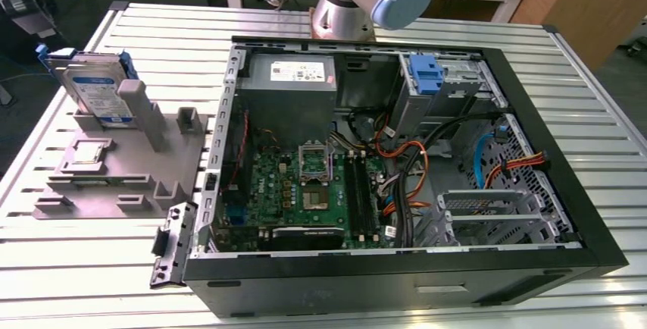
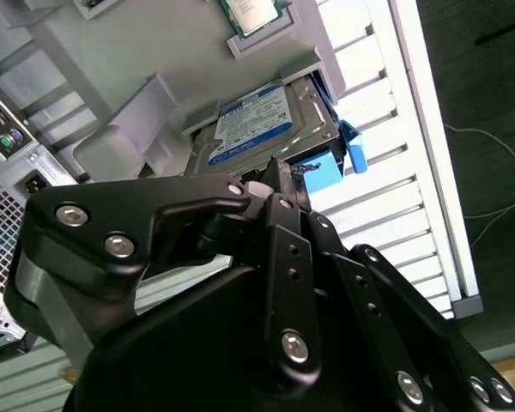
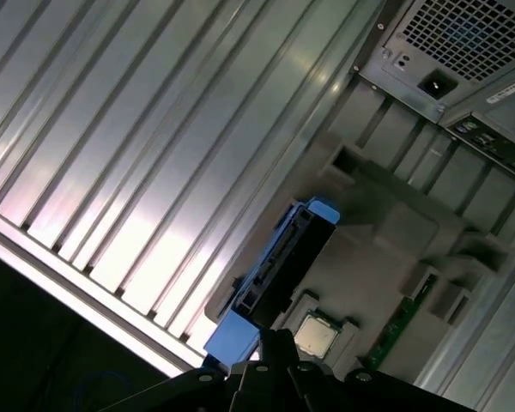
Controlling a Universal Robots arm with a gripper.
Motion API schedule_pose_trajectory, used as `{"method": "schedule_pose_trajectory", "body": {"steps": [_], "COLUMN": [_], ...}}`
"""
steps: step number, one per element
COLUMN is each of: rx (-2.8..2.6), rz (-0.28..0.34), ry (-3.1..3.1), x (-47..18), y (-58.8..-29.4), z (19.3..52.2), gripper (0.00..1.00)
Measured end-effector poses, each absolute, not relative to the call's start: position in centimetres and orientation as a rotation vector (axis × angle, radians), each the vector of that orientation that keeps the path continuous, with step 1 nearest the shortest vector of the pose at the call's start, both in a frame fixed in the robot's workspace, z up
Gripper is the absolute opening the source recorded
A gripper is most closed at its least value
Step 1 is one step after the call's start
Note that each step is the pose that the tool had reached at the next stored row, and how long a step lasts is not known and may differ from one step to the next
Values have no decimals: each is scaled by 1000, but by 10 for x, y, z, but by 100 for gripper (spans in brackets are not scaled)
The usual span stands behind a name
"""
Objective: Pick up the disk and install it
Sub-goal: 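Pick up the disk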
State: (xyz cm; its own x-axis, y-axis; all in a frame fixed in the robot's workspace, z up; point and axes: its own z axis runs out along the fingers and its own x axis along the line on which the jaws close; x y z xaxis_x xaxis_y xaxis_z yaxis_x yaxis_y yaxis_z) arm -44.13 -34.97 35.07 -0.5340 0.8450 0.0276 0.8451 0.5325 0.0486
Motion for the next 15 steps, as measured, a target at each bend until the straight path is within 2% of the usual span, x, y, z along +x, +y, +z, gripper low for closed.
{"method": "schedule_pose_trajectory", "body": {"steps": [9,15], "rx": [-1585,-1725], "rz": [-56,-59], "ry": [-2661,-2575], "x": [-441,-441], "y": [-350,-350], "z": [350,348], "gripper": [10,10]}}
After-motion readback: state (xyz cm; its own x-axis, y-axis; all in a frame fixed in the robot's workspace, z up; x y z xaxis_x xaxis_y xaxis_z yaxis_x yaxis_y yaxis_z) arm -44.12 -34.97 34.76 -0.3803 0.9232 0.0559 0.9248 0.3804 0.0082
